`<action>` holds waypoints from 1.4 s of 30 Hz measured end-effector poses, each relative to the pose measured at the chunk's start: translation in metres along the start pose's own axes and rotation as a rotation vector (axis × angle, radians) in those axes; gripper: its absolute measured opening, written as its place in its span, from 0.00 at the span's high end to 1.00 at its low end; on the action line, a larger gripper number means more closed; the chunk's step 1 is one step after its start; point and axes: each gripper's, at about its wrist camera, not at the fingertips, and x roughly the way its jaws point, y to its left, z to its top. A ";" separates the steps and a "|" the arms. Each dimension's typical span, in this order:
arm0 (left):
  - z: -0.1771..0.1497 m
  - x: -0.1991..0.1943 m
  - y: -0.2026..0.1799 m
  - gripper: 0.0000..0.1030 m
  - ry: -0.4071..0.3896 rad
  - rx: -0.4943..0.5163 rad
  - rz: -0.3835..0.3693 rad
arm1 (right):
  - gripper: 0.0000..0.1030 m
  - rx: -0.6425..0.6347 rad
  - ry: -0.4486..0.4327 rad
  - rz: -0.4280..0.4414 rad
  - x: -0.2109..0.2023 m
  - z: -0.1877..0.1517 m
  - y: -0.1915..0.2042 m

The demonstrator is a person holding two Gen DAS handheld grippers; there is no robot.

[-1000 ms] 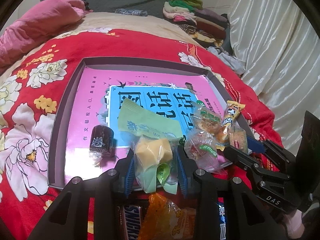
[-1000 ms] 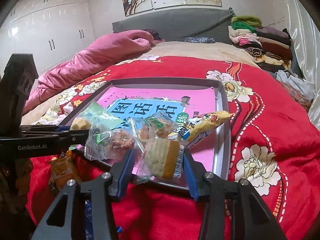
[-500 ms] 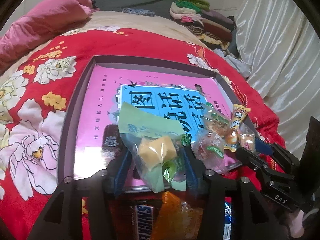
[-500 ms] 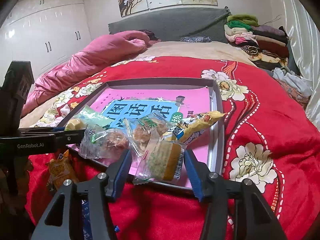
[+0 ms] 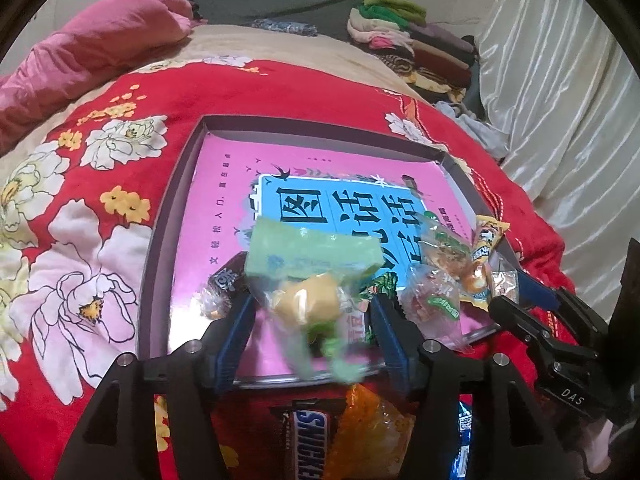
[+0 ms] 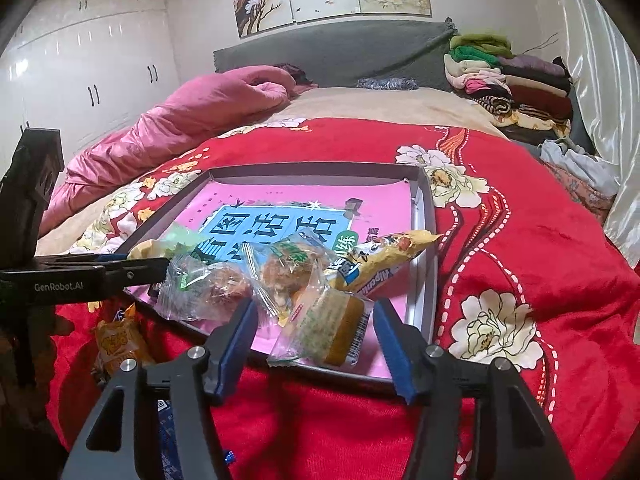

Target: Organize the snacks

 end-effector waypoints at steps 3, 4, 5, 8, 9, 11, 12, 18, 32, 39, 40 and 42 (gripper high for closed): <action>0.000 0.000 0.002 0.37 -0.003 -0.001 0.009 | 0.41 -0.001 -0.001 -0.003 0.000 0.000 0.001; 0.001 0.000 0.002 0.37 -0.002 -0.003 0.008 | 0.39 -0.001 0.000 -0.001 0.000 0.000 0.001; 0.001 0.000 0.002 0.36 -0.003 -0.001 0.009 | 0.39 0.000 -0.002 -0.002 -0.001 0.000 0.001; 0.000 -0.001 0.002 0.35 -0.003 0.002 0.011 | 0.38 0.000 -0.009 0.000 -0.002 0.001 0.001; 0.000 -0.001 0.002 0.35 -0.004 0.001 0.010 | 0.38 0.000 -0.013 0.000 -0.003 0.001 0.001; 0.000 -0.002 0.002 0.31 -0.004 0.001 0.009 | 0.36 0.003 -0.020 -0.001 -0.004 0.001 0.000; 0.000 -0.002 0.002 0.30 -0.005 0.001 0.009 | 0.35 0.004 -0.022 -0.002 -0.005 0.001 0.000; 0.001 -0.005 0.001 0.27 -0.008 0.001 0.006 | 0.33 0.008 -0.022 -0.006 -0.005 0.001 -0.001; 0.000 -0.014 -0.002 0.23 -0.006 0.013 -0.009 | 0.28 0.008 -0.046 0.004 -0.010 0.002 0.000; 0.001 -0.029 -0.003 0.20 -0.032 0.016 -0.042 | 0.26 0.011 -0.069 0.014 -0.016 0.004 0.002; 0.001 -0.031 -0.003 0.20 -0.034 0.014 -0.043 | 0.25 0.009 -0.073 0.013 -0.017 0.004 0.002; 0.002 -0.034 -0.002 0.20 -0.038 0.009 -0.052 | 0.23 0.010 -0.077 0.015 -0.019 0.004 0.002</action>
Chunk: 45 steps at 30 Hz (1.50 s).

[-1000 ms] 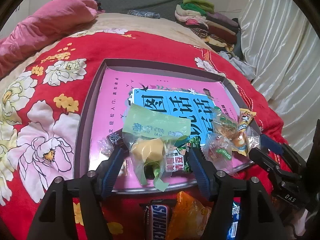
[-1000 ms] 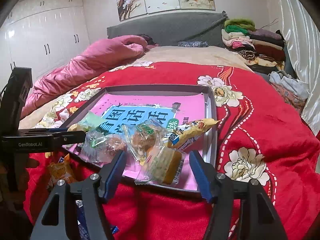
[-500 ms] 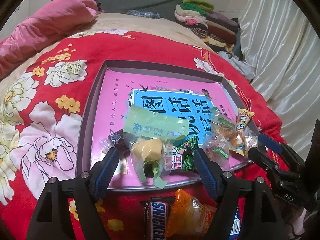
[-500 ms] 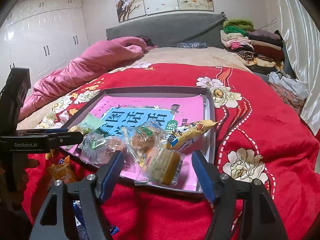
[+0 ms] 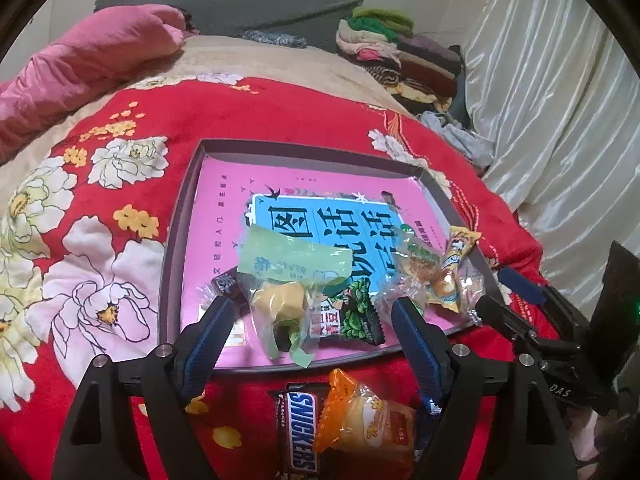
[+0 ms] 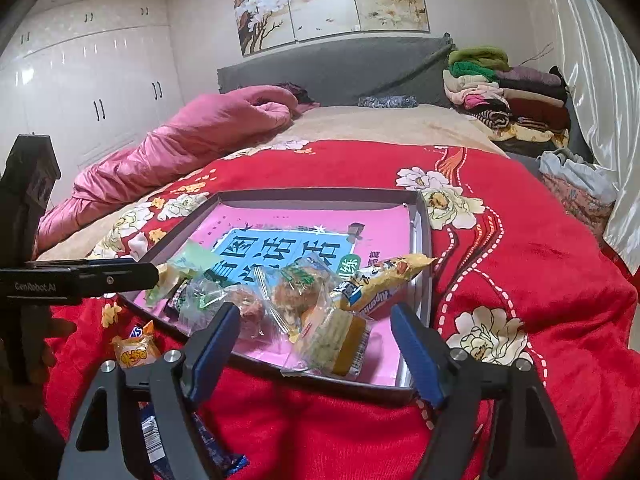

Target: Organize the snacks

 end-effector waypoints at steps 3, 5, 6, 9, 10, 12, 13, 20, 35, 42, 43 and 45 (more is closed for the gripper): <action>0.002 -0.005 0.002 0.20 -0.004 -0.011 -0.010 | 0.22 0.000 -0.008 0.002 -0.002 0.000 0.001; 0.003 -0.008 0.003 0.20 -0.005 -0.019 -0.014 | 0.22 -0.001 -0.013 0.003 -0.003 0.001 0.001; 0.003 -0.009 0.004 0.20 -0.005 -0.022 -0.016 | 0.21 -0.002 -0.014 0.005 -0.004 0.001 0.001; 0.003 -0.012 0.006 0.20 -0.005 -0.031 -0.020 | 0.21 -0.007 -0.019 0.009 -0.006 0.002 0.003; 0.003 -0.013 0.006 0.20 -0.004 -0.032 -0.022 | 0.21 -0.010 -0.022 0.011 -0.007 0.002 0.003; 0.002 -0.015 0.005 0.20 -0.004 -0.030 -0.027 | 0.21 -0.015 -0.025 0.013 -0.008 0.001 0.004; 0.002 -0.015 0.004 0.20 -0.004 -0.027 -0.026 | 0.21 -0.017 -0.026 0.014 -0.009 0.002 0.005; -0.002 -0.021 0.001 0.20 0.008 -0.015 -0.032 | 0.20 -0.023 -0.040 0.020 -0.015 0.003 0.007; -0.018 -0.019 -0.013 0.20 0.065 0.027 -0.058 | 0.20 -0.049 -0.039 0.055 -0.024 0.000 0.017; -0.028 -0.017 -0.017 0.20 0.098 0.046 -0.060 | 0.20 -0.077 -0.021 0.069 -0.023 -0.003 0.024; -0.029 -0.016 -0.017 0.20 0.102 0.046 -0.060 | 0.20 -0.080 -0.021 0.070 -0.024 -0.004 0.025; -0.031 -0.016 -0.017 0.20 0.107 0.046 -0.055 | 0.20 -0.088 -0.017 0.074 -0.024 -0.005 0.026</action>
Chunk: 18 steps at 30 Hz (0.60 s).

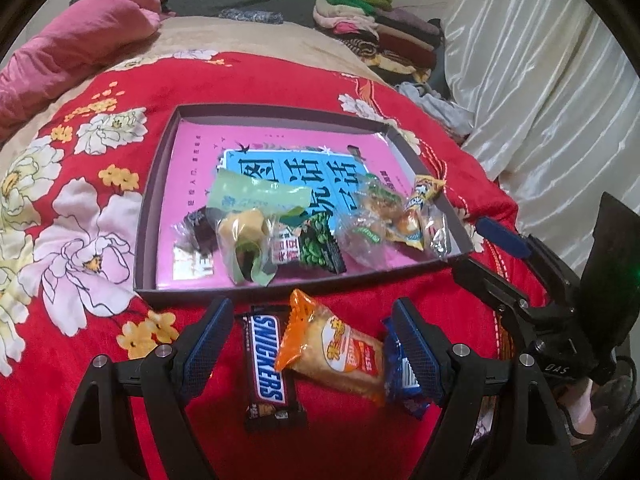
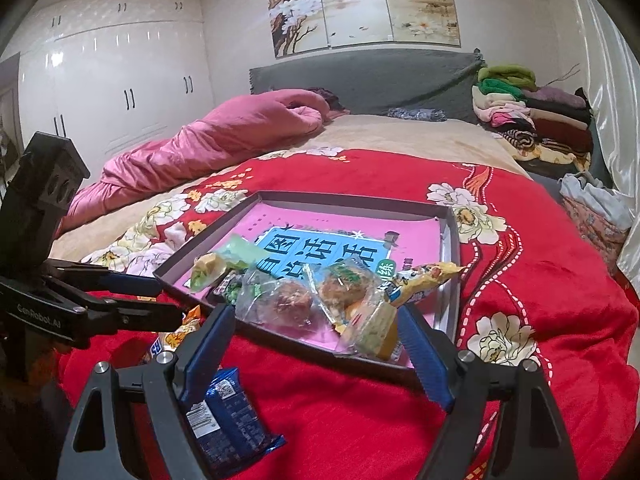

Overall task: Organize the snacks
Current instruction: 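Move both tools back from the tray toward the remaining snacks on the bedspread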

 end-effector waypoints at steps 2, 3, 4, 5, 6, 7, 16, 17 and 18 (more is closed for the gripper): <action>-0.001 0.001 0.001 0.20 0.007 -0.004 0.003 | 0.20 -0.004 0.002 0.004 0.000 -0.001 0.001; -0.003 0.001 0.002 0.20 0.010 -0.008 0.000 | 0.20 -0.006 0.005 0.006 0.000 -0.001 0.002; -0.003 0.001 0.003 0.20 0.012 -0.009 -0.001 | 0.20 -0.008 0.006 0.006 0.000 -0.001 0.003; -0.004 0.001 0.003 0.20 0.013 -0.009 -0.001 | 0.20 -0.010 0.008 0.007 0.000 -0.002 0.003; -0.005 0.001 0.002 0.20 0.014 -0.007 -0.001 | 0.20 -0.010 0.010 0.008 0.000 -0.002 0.003; -0.005 0.001 0.002 0.20 0.014 -0.005 -0.002 | 0.20 -0.010 0.012 0.010 0.000 -0.002 0.003; -0.008 0.003 0.001 0.20 0.036 -0.002 -0.004 | 0.20 -0.001 0.044 0.032 0.000 -0.006 0.003; -0.009 0.003 0.001 0.20 0.039 -0.004 -0.005 | 0.20 0.001 0.050 0.038 0.000 -0.007 0.003; -0.010 0.003 0.002 0.20 0.041 -0.009 -0.008 | 0.20 0.002 0.054 0.041 0.000 -0.007 0.003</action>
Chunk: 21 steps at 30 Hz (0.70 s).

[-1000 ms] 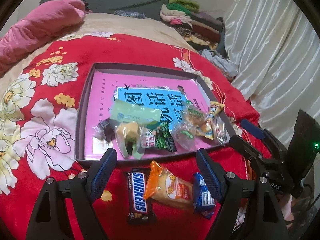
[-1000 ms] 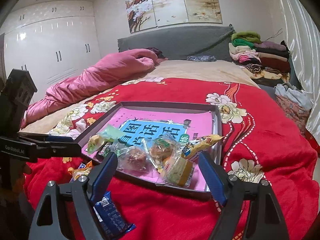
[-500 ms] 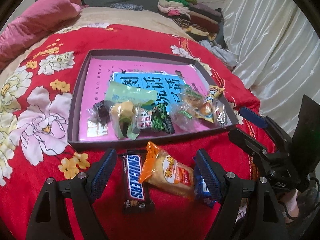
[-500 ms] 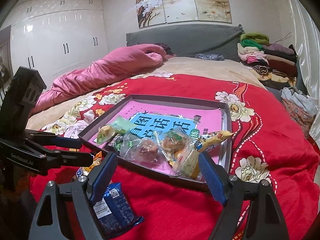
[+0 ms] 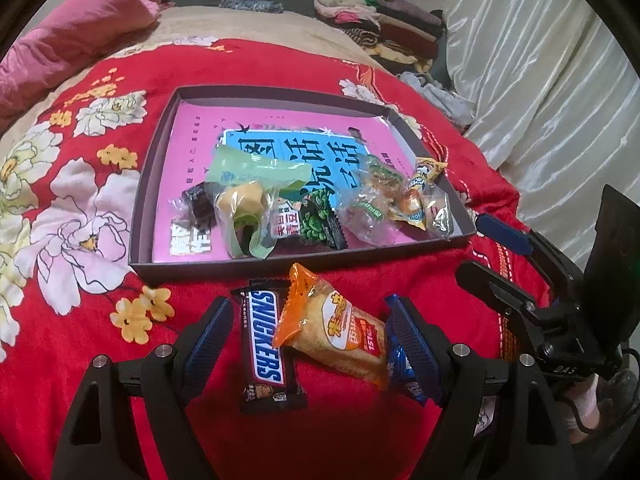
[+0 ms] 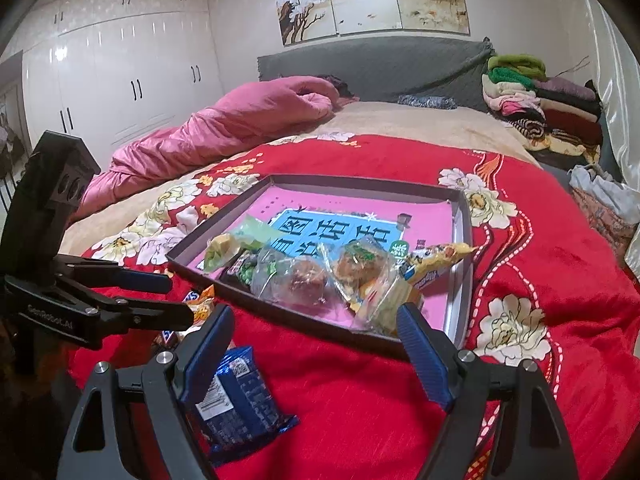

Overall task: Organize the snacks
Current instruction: 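Move both tools back from the tray toward the remaining snacks on the bedspread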

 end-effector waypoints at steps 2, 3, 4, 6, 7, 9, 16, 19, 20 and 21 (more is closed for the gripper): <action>-0.001 0.000 0.001 0.20 0.005 -0.007 -0.003 | 0.20 -0.001 0.011 0.005 0.000 -0.002 0.001; -0.001 0.001 0.002 0.20 0.009 -0.011 -0.005 | 0.20 -0.002 0.016 0.009 -0.001 -0.003 0.001; -0.002 0.002 0.002 0.20 0.013 -0.014 -0.007 | 0.20 -0.004 0.022 0.014 -0.001 -0.003 0.001; -0.003 0.004 0.004 0.20 0.025 -0.023 -0.009 | 0.20 -0.006 0.029 0.023 -0.003 -0.005 0.002; -0.004 0.005 0.005 0.20 0.030 -0.028 -0.011 | 0.20 -0.008 0.034 0.027 -0.003 -0.006 0.003; -0.006 0.007 0.006 0.20 0.039 -0.040 -0.016 | 0.17 -0.012 0.047 0.033 -0.002 -0.007 0.004; -0.011 0.011 0.009 0.20 0.062 -0.059 -0.024 | 0.16 -0.039 0.093 0.069 0.003 -0.013 0.010; -0.012 0.013 0.010 0.20 0.071 -0.067 -0.024 | 0.16 -0.053 0.112 0.089 0.006 -0.015 0.015; -0.013 0.014 0.010 0.20 0.073 -0.070 -0.025 | 0.16 -0.058 0.117 0.095 0.007 -0.016 0.017; -0.014 0.015 0.011 0.20 0.077 -0.073 -0.025 | 0.16 -0.063 0.121 0.101 0.008 -0.016 0.018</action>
